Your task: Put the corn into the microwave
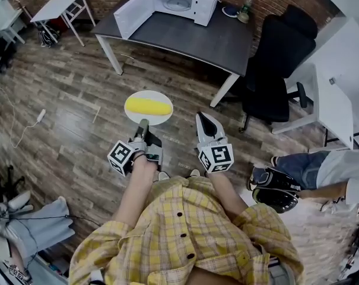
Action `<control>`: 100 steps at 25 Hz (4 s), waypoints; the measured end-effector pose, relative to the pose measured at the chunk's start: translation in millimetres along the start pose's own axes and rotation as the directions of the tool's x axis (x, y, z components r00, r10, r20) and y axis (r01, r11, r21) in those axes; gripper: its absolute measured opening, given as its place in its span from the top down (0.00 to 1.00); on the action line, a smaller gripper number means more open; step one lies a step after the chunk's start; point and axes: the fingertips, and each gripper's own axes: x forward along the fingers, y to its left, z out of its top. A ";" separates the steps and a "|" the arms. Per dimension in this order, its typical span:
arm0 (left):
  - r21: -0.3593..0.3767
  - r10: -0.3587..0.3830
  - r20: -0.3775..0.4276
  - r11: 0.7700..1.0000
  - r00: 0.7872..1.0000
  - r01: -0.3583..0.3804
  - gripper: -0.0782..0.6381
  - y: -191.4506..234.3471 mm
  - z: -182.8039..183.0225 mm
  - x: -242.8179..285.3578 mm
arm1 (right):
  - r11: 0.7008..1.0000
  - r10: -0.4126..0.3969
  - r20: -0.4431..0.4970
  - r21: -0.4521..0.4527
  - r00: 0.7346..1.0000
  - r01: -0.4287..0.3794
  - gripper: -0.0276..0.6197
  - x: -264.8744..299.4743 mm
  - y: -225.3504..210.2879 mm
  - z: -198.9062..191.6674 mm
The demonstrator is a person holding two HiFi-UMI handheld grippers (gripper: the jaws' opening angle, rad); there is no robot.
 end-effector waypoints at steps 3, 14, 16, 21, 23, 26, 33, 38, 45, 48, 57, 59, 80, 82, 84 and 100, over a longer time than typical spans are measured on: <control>0.005 -0.004 -0.031 1.000 1.000 0.004 0.87 4.8 10.8 -3.6 | 1.000 -0.016 0.000 -0.013 1.000 0.016 0.95 1.6 8.2 -6.4; 0.004 0.013 -0.097 1.000 0.995 -0.013 0.87 22.0 38.9 -2.9 | 0.996 -0.091 0.027 -0.005 0.995 0.091 0.95 12.2 27.9 -14.5; 0.007 0.017 -0.105 1.000 0.994 -0.017 0.87 23.5 44.2 2.9 | 0.994 -0.106 0.022 -0.007 0.994 0.106 0.95 19.9 26.3 -17.5; 0.008 0.028 -0.127 1.000 0.991 -0.027 0.87 24.3 54.6 30.5 | 0.991 -0.132 0.015 0.014 0.991 0.132 0.95 44.0 16.0 -22.7; 0.013 0.027 -0.137 1.000 0.990 -0.026 0.87 20.7 59.8 49.1 | 0.990 -0.138 0.019 0.018 0.990 0.138 0.95 60.8 9.5 -22.0; 0.020 0.029 -0.152 0.999 0.988 -0.027 0.87 16.9 67.5 78.8 | 0.988 -0.151 0.023 0.031 0.988 0.150 0.95 90.7 -5.2 -23.1; 0.036 -0.004 -0.166 0.999 0.986 0.010 0.87 -3.9 101.8 174.0 | 0.986 -0.165 0.057 0.029 0.985 0.164 0.95 186.5 -53.6 -12.8; 0.035 -0.021 -0.168 0.999 0.986 0.028 0.87 -26.9 124.4 258.8 | 0.986 -0.163 0.046 0.023 0.986 0.162 0.95 262.7 -93.4 -0.4; 0.009 -0.047 -0.184 0.999 0.982 0.050 0.87 -59.0 138.0 357.1 | 0.984 -0.176 0.048 0.024 0.983 0.175 0.95 346.7 -145.2 19.3; 0.038 -0.010 -0.189 0.999 0.982 0.017 0.87 -58.5 146.6 390.0 | 0.983 -0.182 0.044 0.030 0.982 0.181 0.95 375.6 -163.8 23.5; 0.021 -0.032 -0.202 0.999 0.979 0.037 0.87 -72.8 153.7 466.4 | 0.982 -0.185 0.064 0.040 0.981 0.183 0.95 437.2 -197.9 27.1; 0.027 -0.031 -0.206 0.999 0.978 0.037 0.87 -74.0 154.0 476.2 | 0.983 -0.182 0.066 0.036 0.981 0.180 0.95 443.1 -199.6 27.6; 0.027 0.016 -0.279 1.000 0.960 -0.009 0.86 -75.6 162.3 568.6 | 0.965 -0.261 0.026 0.004 0.965 0.261 0.95 488.9 -244.7 36.1; 0.029 0.022 -0.282 0.999 0.959 -0.015 0.86 -74.1 164.5 578.9 | 0.963 -0.269 0.029 0.007 0.963 0.269 0.95 494.9 -248.5 37.3; 0.039 0.029 -0.288 0.999 0.957 -0.018 0.86 -72.6 164.8 590.6 | 0.961 -0.278 0.028 0.009 0.960 0.277 0.95 501.2 -253.9 37.0; 0.054 0.074 -0.294 0.997 0.953 -0.061 0.87 -53.3 164.3 680.2 | 0.937 -0.348 -0.004 0.028 0.937 0.348 0.96 539.2 -290.2 23.7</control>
